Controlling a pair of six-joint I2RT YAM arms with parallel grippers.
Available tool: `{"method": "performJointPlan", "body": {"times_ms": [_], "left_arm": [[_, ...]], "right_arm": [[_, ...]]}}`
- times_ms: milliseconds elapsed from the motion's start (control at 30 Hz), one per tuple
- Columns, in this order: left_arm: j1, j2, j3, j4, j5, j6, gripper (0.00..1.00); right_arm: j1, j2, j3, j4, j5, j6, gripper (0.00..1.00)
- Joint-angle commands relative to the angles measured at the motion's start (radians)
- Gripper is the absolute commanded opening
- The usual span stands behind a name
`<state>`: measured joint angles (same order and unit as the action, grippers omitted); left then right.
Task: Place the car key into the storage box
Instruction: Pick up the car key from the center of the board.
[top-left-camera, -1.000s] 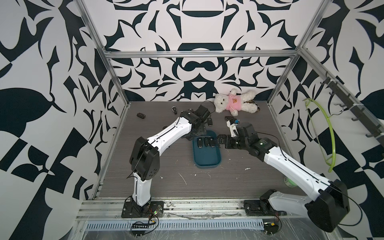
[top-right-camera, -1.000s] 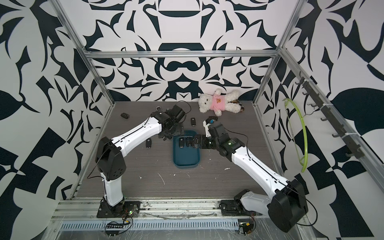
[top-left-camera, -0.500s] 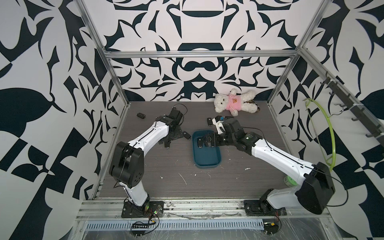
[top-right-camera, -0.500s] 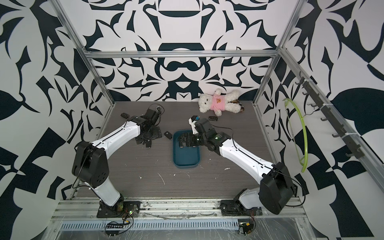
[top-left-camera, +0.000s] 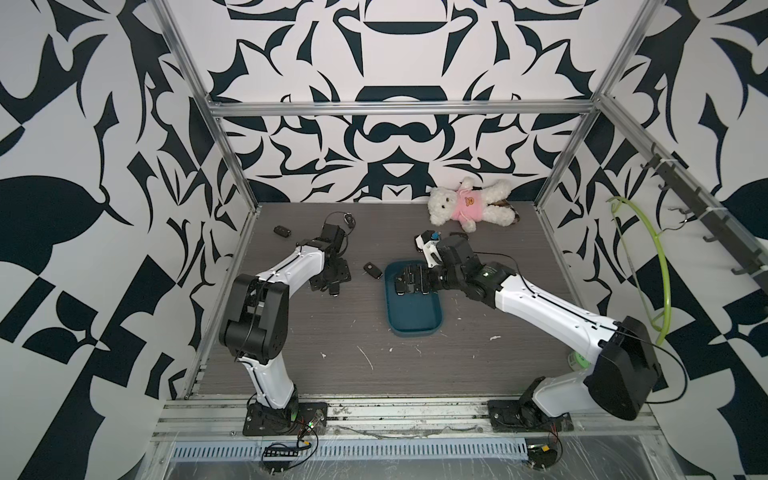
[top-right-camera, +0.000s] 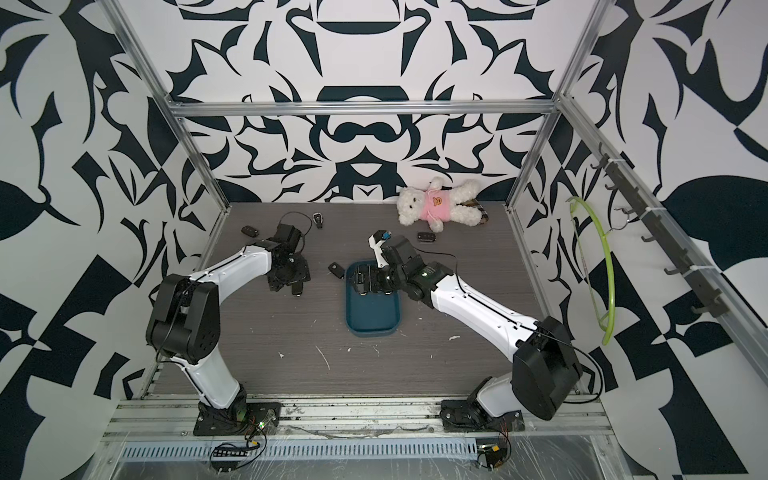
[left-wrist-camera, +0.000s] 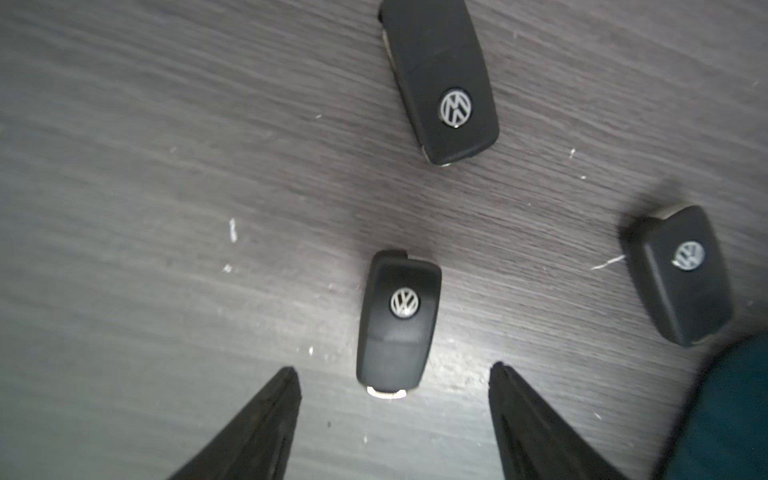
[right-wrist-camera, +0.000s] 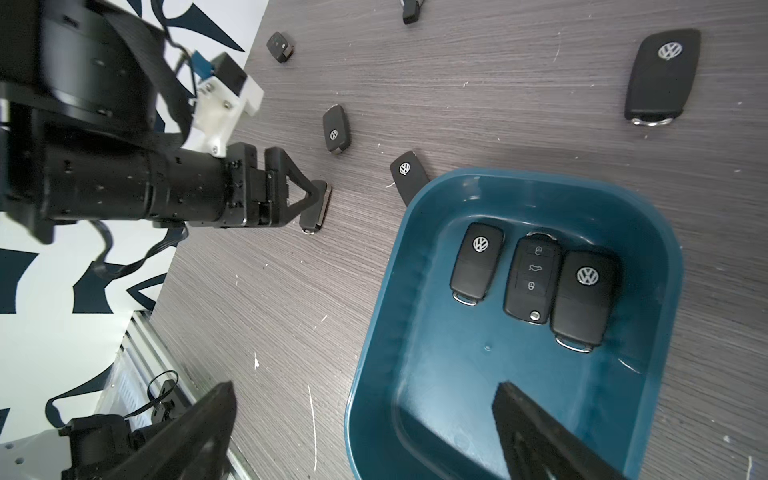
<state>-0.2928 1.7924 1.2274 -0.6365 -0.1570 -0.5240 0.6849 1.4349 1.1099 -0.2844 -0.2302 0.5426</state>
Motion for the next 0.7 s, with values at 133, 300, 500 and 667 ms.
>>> {"method": "performJointPlan", "body": {"times_ms": [133, 300, 500, 667], "left_arm": [[0.049, 0.075, -0.004, 0.049, 0.114, 0.08, 0.7], [0.05, 0.109, -0.006, 0.054, 0.123, 0.099, 0.62], [0.05, 0.121, -0.001, 0.06, 0.141, 0.1, 0.47], [0.05, 0.106, -0.001, 0.053, 0.152, 0.088, 0.41]], "right_arm": [[0.016, -0.025, 0.031, 0.013, 0.054, 0.018, 0.99], [0.028, -0.036, 0.018, 0.011, 0.082, 0.032, 0.99], [0.038, -0.05, 0.005, 0.002, 0.116, 0.045, 0.99], [0.039, -0.061, 0.006, -0.009, 0.14, 0.049, 0.99]]}}
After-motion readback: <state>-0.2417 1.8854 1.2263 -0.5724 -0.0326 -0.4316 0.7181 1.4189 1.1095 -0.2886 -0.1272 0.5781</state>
